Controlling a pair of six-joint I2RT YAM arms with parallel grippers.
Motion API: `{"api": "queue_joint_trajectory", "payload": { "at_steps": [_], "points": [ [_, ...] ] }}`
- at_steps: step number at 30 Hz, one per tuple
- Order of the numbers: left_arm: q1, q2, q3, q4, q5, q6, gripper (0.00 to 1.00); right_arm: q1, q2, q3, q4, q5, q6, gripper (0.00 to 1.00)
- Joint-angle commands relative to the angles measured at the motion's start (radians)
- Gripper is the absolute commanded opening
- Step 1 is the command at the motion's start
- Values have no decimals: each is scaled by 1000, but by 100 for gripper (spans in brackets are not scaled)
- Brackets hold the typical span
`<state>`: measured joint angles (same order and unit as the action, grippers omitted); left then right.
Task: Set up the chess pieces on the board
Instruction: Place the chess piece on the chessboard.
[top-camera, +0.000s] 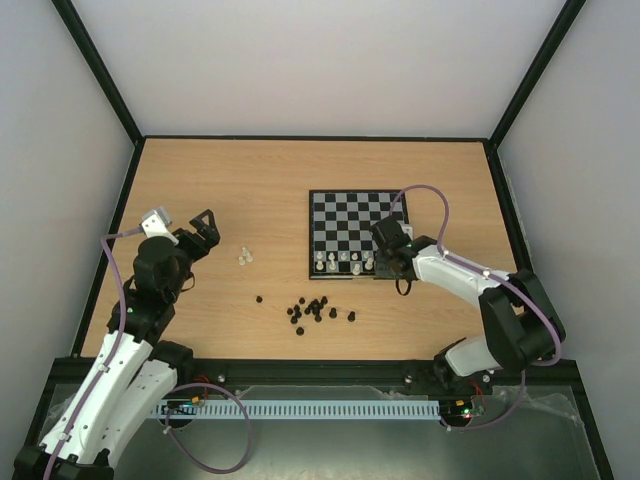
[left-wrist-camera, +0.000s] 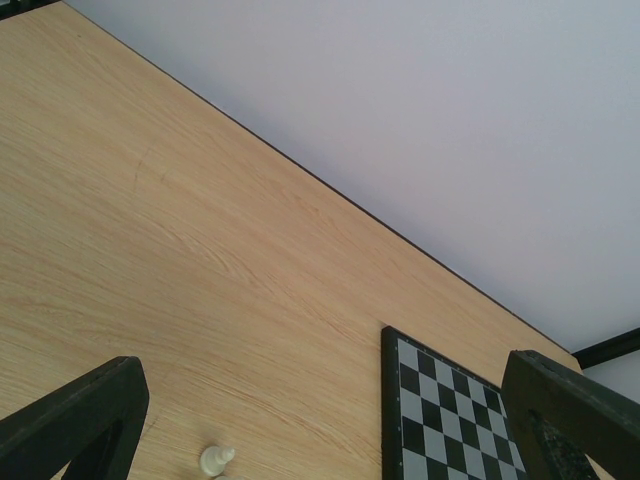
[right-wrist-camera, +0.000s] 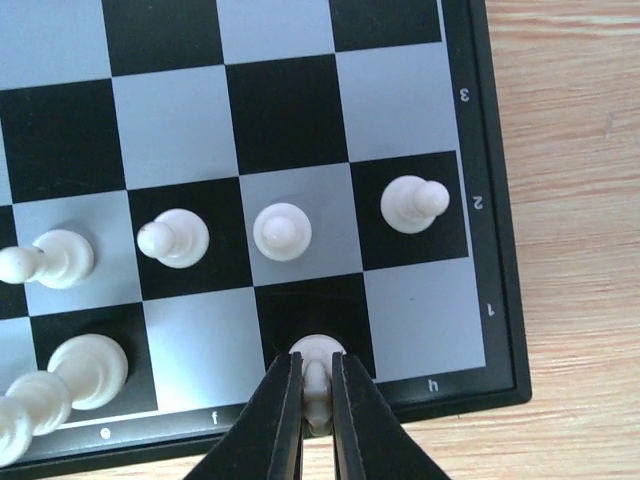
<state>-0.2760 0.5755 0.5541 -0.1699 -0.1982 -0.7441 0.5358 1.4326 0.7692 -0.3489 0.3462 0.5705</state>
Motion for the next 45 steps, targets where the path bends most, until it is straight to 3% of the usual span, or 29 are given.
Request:
{"api": "queue_joint_trajectory", "payload": {
  "at_steps": [1, 45],
  "points": [
    [5, -8, -9, 19, 1, 9, 100, -6, 28, -5, 12, 13, 8, 8],
    [5, -9, -10, 21, 3, 9, 100, -5, 16, -22, -32, 27, 11, 9]
  ]
}}
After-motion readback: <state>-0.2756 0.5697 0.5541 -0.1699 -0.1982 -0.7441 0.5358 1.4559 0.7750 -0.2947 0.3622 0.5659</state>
